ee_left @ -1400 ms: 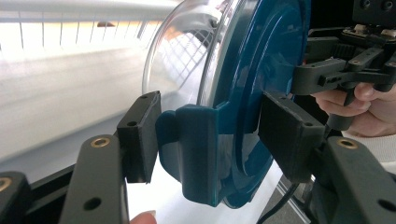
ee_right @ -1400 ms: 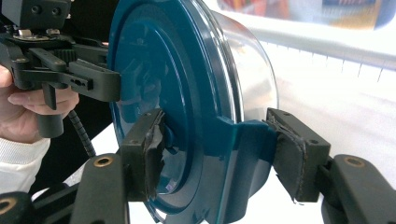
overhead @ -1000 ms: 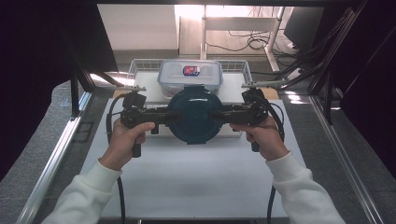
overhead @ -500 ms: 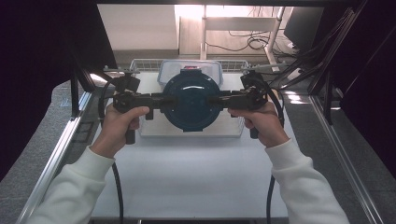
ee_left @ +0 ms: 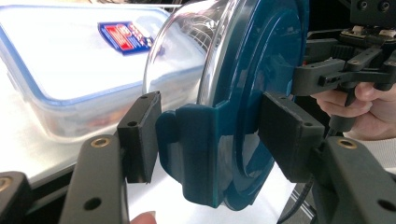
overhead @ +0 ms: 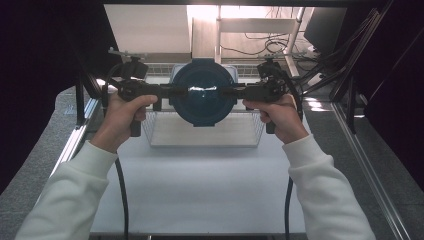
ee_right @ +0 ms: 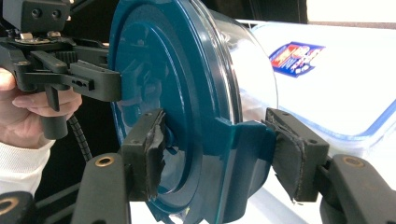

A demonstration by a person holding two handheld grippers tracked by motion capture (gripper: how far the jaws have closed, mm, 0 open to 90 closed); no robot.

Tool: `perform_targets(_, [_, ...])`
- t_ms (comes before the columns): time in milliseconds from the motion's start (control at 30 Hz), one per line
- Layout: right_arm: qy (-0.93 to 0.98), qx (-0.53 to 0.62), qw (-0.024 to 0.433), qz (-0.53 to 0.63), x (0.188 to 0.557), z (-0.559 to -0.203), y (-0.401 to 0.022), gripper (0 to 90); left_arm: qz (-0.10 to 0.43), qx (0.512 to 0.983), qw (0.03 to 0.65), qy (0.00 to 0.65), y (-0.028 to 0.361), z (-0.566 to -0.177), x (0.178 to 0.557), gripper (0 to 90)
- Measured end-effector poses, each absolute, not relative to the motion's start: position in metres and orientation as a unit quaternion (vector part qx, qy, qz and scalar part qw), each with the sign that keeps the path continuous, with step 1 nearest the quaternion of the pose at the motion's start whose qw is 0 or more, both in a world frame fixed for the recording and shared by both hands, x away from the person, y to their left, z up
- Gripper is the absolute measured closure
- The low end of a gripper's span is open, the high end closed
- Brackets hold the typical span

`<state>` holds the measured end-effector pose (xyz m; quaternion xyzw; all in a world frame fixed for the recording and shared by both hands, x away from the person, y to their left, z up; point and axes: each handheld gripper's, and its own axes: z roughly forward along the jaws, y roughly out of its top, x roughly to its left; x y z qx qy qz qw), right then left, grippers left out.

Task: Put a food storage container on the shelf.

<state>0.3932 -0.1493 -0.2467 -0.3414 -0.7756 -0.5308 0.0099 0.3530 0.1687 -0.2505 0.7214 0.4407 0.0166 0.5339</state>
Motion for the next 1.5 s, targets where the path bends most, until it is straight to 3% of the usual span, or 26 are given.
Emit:
perform_targets(933, [-0.765, -0.356, 0.025, -0.535, 0.452, -0.212, -0.141, 39.7, 0.013, 0.722, 0.525, 0.451, 0.176, -0.210, 0.413, 39.7])
perform_targets(1500, [-0.743, -0.403, 0.054, -0.532, 0.491, -0.234, -0.140, 39.5, -0.042, 0.691, 0.529, 0.490, 0.180, -0.234, 0.465, 39.2])
